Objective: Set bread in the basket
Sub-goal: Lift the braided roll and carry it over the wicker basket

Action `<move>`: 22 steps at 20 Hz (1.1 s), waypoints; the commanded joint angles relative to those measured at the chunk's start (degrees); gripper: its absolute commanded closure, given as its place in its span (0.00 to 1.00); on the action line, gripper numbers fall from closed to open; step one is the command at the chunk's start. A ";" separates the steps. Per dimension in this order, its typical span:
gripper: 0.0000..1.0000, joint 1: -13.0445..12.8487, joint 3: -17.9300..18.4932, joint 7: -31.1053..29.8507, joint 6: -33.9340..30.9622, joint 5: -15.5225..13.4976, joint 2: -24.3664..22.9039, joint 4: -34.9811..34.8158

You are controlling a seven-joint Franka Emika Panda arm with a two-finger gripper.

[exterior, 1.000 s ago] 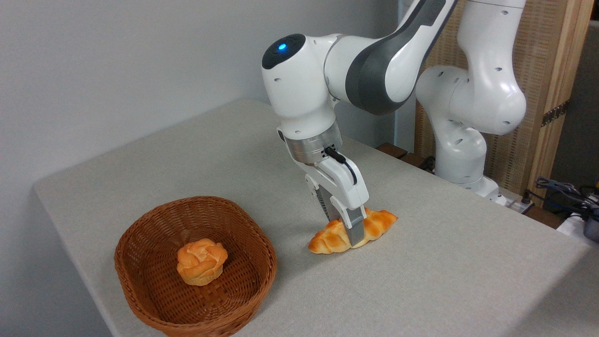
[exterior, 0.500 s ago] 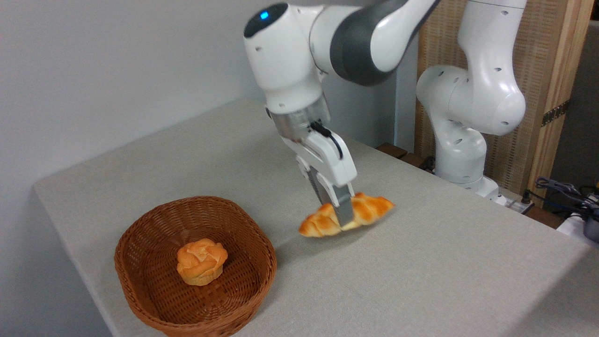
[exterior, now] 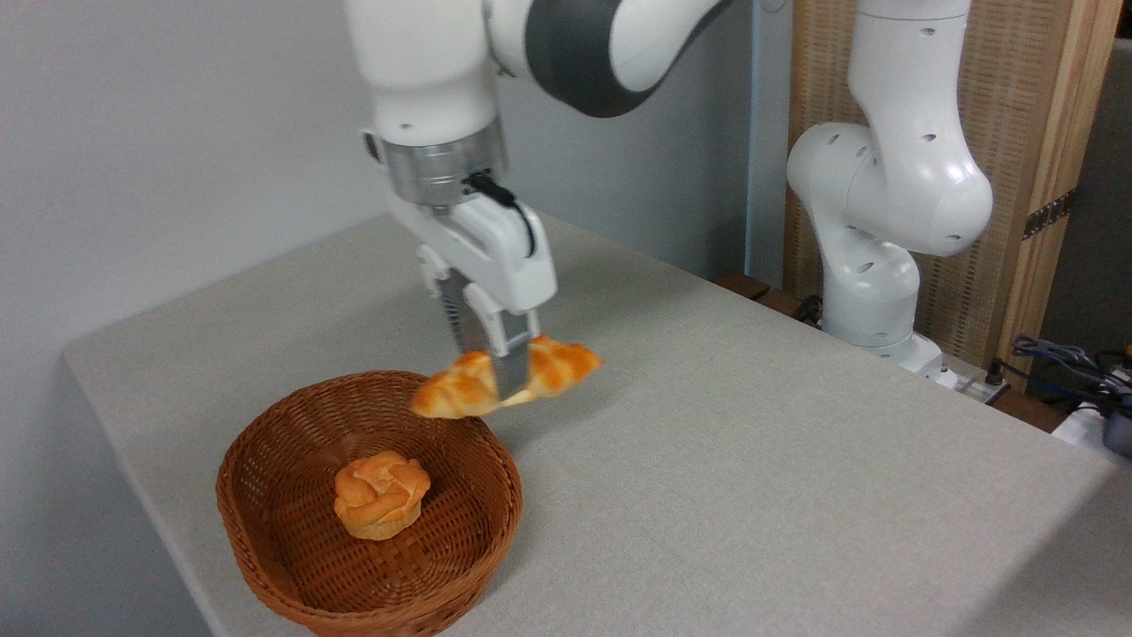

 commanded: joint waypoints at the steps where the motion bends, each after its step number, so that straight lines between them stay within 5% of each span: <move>1: 0.48 -0.45 2.63 -3.33 -0.99 -5.15 9.32 13.52; 7: 0.39 -0.45 1.94 -11.85 6.72 -7.36 15.76 19.71; 9: 0.20 -0.53 1.33 -13.36 8.41 -7.45 16.12 19.53; 13: 0.02 -0.62 1.15 -13.19 8.33 -7.10 16.21 19.18; 22: 0.00 -0.62 0.00 -12.92 7.45 -6.93 16.29 18.12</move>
